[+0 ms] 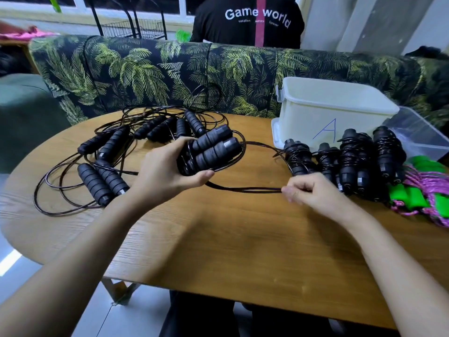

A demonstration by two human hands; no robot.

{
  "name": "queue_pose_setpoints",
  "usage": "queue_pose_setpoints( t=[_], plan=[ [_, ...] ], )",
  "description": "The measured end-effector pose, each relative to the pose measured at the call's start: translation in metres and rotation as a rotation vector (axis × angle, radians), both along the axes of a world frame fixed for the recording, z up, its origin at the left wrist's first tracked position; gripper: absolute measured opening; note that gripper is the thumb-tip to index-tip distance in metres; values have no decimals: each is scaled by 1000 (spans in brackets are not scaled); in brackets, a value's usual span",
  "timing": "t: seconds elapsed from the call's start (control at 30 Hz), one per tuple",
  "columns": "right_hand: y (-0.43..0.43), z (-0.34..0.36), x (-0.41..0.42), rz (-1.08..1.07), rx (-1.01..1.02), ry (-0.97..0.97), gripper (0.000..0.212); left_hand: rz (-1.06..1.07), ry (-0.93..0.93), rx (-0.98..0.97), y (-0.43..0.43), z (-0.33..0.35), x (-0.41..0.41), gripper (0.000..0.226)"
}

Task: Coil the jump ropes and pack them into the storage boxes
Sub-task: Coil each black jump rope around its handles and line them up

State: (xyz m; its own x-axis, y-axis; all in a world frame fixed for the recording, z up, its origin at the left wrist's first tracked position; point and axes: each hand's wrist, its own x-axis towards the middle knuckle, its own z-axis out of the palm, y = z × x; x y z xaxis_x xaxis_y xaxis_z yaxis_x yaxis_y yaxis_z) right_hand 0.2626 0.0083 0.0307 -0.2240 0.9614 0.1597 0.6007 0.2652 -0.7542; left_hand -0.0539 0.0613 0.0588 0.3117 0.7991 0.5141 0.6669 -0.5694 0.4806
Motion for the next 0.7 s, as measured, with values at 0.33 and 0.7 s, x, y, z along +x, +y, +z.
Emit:
queue_pose_setpoints(
  t=[0.33, 0.7],
  plan=[
    [66, 66, -29, -120, -447, 46, 36, -351, 502, 304, -17, 3, 26, 79],
    [-10, 72, -96, -198, 131, -156, 35, 138, 596, 178, -9, 2, 43, 91]
  ],
)
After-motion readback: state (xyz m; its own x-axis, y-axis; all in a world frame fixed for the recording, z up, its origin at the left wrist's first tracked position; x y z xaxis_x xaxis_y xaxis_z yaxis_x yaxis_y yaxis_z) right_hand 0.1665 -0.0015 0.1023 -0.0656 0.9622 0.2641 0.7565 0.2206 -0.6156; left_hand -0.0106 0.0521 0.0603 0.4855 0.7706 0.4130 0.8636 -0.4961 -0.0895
